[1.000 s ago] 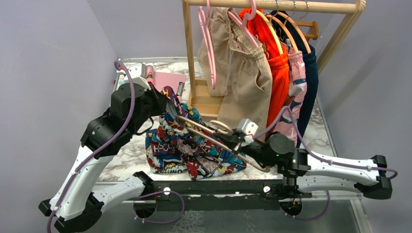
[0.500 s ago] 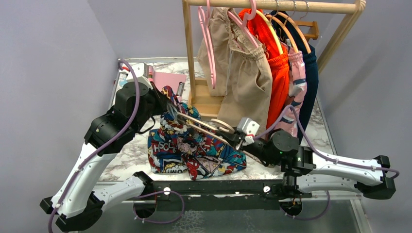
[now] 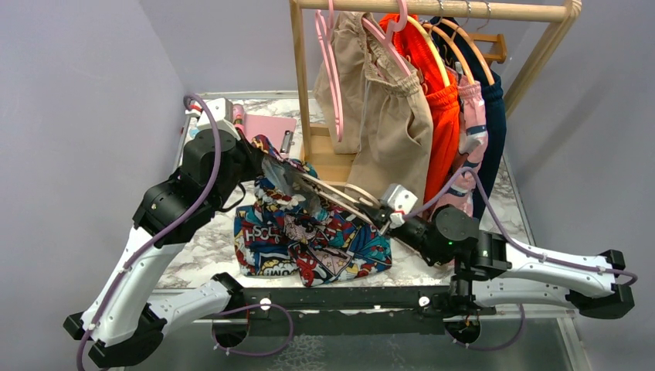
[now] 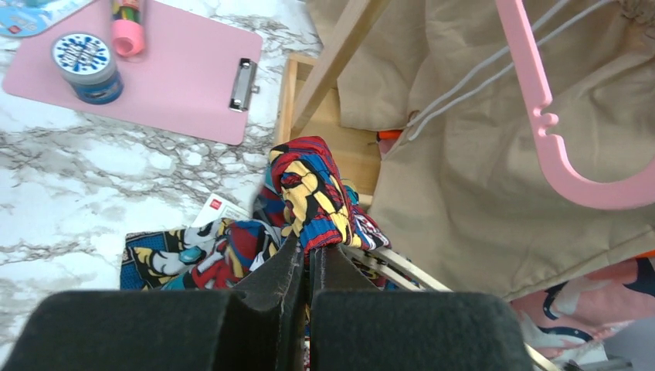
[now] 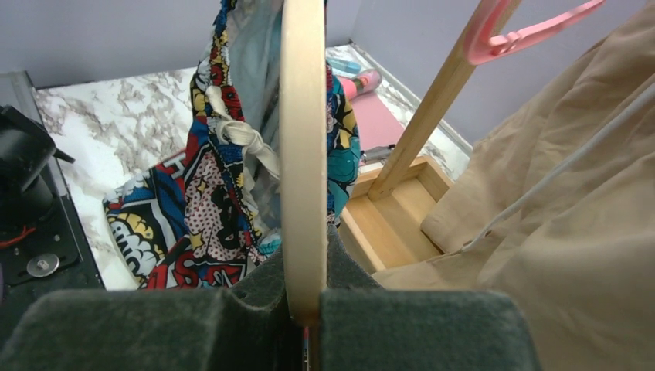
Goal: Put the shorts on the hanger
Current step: Hang the shorts on the hanger.
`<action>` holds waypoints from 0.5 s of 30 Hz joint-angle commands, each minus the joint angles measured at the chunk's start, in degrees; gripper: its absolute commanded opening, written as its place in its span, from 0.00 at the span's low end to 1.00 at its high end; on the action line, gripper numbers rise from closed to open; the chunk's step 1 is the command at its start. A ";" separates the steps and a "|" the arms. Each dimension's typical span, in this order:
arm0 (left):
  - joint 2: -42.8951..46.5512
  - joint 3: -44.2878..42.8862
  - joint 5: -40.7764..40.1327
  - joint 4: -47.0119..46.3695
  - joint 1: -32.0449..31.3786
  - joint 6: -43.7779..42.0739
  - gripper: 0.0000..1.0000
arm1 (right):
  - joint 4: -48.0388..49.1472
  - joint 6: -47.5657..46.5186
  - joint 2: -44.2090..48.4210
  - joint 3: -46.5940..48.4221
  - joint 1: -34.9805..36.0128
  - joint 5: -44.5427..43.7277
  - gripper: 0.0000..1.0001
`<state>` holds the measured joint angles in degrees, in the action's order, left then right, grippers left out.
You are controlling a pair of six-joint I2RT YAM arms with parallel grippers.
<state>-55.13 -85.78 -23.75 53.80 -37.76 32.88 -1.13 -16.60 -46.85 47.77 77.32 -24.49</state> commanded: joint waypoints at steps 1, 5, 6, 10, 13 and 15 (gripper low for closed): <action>1.04 -1.01 -5.91 0.52 -0.08 -0.24 0.00 | 0.22 -0.89 4.62 0.93 0.48 1.61 0.01; 0.61 -0.24 -7.82 1.04 -0.12 0.67 0.00 | -0.29 -1.15 5.85 1.29 0.51 3.10 0.01; 0.56 -0.19 -7.84 1.05 -0.12 0.81 0.00 | -0.05 -1.15 6.20 1.28 0.47 3.63 0.01; 0.13 -0.26 -5.79 0.92 -0.12 1.25 0.00 | 4.12 0.28 7.07 0.43 0.46 8.04 0.01; -0.13 -0.44 -3.63 0.74 -0.12 1.85 0.00 | 9.12 1.10 5.34 0.06 0.46 10.88 0.01; -0.35 -0.53 -2.76 0.65 -0.12 2.15 0.00 | 12.44 1.13 3.46 0.05 0.46 11.99 0.01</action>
<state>-55.37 -85.76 -28.34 55.59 -37.74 33.87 3.11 -16.12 -41.60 47.72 77.32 -16.95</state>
